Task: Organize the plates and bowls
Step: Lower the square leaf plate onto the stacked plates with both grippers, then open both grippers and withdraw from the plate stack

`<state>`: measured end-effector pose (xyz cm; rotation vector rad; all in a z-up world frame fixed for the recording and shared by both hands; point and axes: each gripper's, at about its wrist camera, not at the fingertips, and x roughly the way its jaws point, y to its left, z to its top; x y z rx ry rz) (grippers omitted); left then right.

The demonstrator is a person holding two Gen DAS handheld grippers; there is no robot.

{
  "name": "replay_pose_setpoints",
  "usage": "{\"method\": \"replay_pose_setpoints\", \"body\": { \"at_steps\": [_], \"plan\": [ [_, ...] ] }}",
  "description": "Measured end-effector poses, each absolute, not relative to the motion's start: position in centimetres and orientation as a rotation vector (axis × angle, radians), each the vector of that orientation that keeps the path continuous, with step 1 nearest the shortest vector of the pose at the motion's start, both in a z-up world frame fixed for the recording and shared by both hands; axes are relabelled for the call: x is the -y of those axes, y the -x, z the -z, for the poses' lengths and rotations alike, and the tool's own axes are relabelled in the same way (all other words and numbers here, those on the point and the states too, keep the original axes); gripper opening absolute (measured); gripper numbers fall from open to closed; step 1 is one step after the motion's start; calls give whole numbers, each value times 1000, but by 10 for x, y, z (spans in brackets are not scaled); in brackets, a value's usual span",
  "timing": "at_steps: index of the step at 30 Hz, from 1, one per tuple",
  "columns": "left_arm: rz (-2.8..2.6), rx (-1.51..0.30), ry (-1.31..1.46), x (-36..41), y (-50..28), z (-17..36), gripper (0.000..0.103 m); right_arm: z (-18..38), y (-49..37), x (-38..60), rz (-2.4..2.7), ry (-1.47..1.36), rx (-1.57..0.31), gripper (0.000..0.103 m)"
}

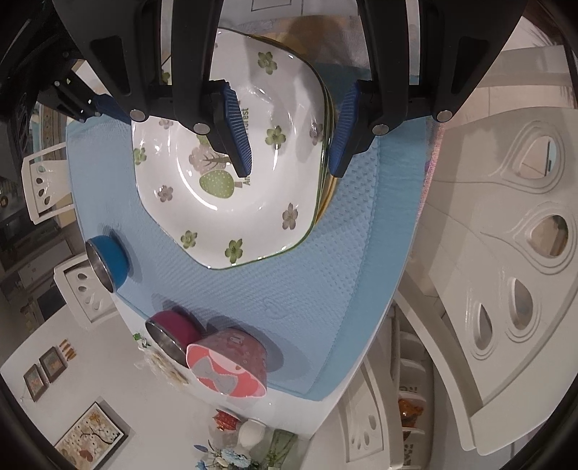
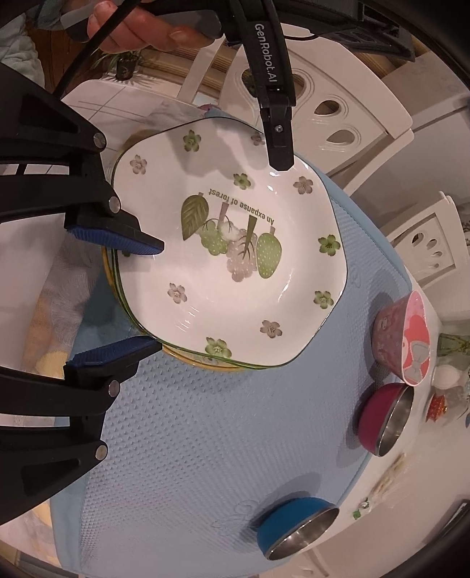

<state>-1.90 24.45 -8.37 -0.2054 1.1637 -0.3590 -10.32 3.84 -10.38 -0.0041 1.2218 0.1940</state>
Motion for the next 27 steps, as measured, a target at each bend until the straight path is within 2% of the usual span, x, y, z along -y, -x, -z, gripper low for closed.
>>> {"method": "replay_pose_setpoints", "body": {
  "at_steps": [15, 27],
  "plan": [
    [393, -1107, 164, -209, 19, 55, 42, 94, 109, -32, -212, 61, -1195, 46],
    [460, -1070, 129, -136, 18, 28, 43, 75, 104, 52, -111, 42, -1157, 47]
  ]
}}
